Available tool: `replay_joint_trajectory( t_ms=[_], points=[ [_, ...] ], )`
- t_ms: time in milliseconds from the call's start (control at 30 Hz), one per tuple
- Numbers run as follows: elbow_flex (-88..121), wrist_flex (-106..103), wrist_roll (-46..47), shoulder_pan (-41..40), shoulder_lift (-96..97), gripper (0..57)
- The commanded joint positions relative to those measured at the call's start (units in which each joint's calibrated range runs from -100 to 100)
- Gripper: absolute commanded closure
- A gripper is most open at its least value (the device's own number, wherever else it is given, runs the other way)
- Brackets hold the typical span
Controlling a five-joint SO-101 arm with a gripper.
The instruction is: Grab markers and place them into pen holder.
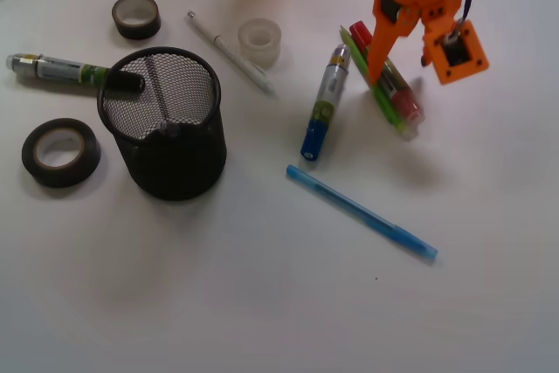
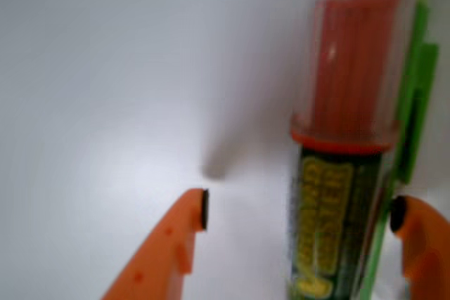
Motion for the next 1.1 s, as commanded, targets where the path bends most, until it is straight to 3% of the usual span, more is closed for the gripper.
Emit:
replay_joint_trajectory(
  t_ms=[0, 267, 467, 533, 1067],
  points=[
    [-2.05, -2.68, 0.29, -0.62, 2.49, 28.4],
    [-1.69, -2.85, 0.83, 0.95, 5.29, 30.2],
    [-2.05, -3.03, 0.83, 1.02, 7.59, 53.3],
    [-2.05, -3.03, 0.88, 1.02, 7.84, 57.3],
    [-5.77, 0.73, 2.39, 0.8, 2.91, 57.0]
  ],
)
